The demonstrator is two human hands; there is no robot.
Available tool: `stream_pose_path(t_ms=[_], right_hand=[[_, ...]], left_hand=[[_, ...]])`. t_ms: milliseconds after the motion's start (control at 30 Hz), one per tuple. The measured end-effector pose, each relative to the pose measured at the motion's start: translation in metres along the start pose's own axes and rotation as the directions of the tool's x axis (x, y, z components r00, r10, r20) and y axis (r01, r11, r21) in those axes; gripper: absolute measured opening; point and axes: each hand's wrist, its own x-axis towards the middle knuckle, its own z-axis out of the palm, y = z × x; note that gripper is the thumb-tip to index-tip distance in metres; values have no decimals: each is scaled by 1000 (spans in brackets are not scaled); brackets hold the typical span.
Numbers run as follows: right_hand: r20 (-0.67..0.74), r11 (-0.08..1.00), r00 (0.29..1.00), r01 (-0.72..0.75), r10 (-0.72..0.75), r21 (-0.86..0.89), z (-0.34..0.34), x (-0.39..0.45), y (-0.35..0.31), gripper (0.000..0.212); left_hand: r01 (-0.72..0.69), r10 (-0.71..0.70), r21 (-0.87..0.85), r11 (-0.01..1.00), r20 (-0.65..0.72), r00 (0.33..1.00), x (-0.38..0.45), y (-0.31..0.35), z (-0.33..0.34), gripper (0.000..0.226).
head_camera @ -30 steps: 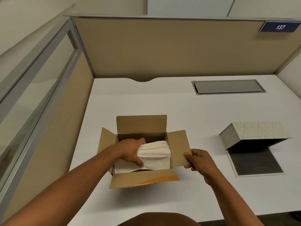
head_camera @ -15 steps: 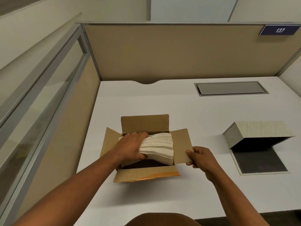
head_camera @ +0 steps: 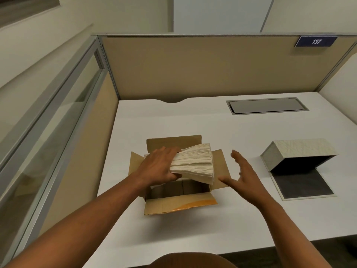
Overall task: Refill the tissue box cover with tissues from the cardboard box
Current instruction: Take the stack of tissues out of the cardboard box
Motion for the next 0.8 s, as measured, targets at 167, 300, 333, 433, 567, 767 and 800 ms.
stream_pose_path(t_ms=[167, 300, 333, 433, 567, 767, 800], right_hand=[[80, 964, 975, 216, -206, -157, 0, -3, -8, 135], [4, 951, 960, 278, -280, -132, -13, -1, -17, 139], [-5, 950, 956, 290, -292, -118, -18, 0, -17, 138], [-23, 942, 946, 320, -323, -99, -40, -3, -11, 130], [-87, 970, 967, 241, -239, 20, -54, -8, -8, 119], [-126, 962, 959, 265, -256, 65, -104, -27, 26, 77], [-129, 962, 959, 264, -253, 71, -113, -30, 33, 73]], left_hand=[[-60, 60, -8, 998, -15, 998, 15, 17, -12, 76], [-133, 132, -23, 991, -21, 991, 31, 38, -21, 73], [-159, 158, -26, 987, -35, 987, 34, 45, -23, 72], [-229, 228, -17, 973, -54, 972, 47, 74, -25, 68], [-261, 261, 9, 965, -35, 965, 53, 90, -21, 69], [-286, 286, 7, 958, 8, 958, 76, 150, -6, 71], [-287, 287, 0, 958, 13, 958, 79, 161, -2, 73]])
